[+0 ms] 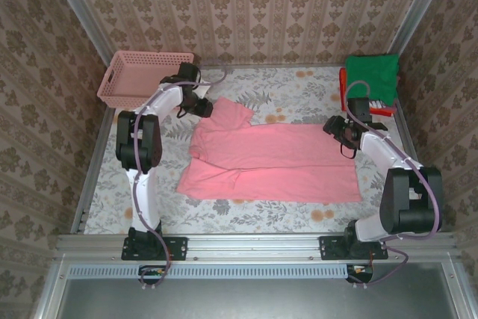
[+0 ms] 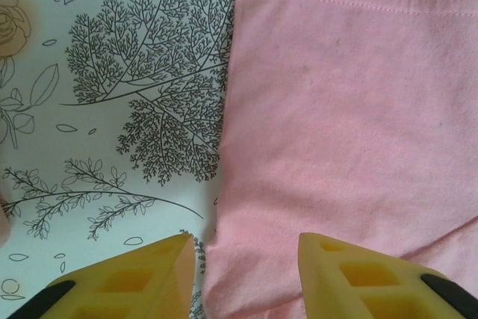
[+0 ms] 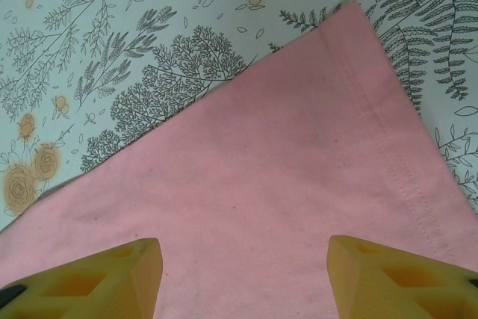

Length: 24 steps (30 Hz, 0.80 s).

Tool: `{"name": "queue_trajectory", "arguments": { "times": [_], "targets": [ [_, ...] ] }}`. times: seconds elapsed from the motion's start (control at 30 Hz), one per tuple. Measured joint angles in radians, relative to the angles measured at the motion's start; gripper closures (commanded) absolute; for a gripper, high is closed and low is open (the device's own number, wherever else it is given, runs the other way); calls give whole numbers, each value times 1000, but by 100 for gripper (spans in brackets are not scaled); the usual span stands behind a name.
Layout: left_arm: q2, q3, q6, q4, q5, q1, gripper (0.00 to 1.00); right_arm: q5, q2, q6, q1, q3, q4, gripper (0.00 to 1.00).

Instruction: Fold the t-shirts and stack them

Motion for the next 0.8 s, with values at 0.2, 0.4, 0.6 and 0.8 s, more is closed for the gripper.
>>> {"name": "queue_trajectory", "arguments": {
  "times": [0.2, 0.4, 0.6, 0.8],
  "targets": [
    [32, 20, 0, -37, -1, 0, 59, 0, 0, 0, 0, 0, 0, 39],
    [91, 45, -1, -76, -1, 0, 59, -3, 0, 0, 0, -10, 1, 39],
    [113, 61, -4, -92, -10, 0, 61, -4, 0, 0, -1, -17, 2, 39],
    [140, 100, -19, -109, -20, 0, 88, -5, -3, 0, -1, -42, 5, 39]
  ]
}}
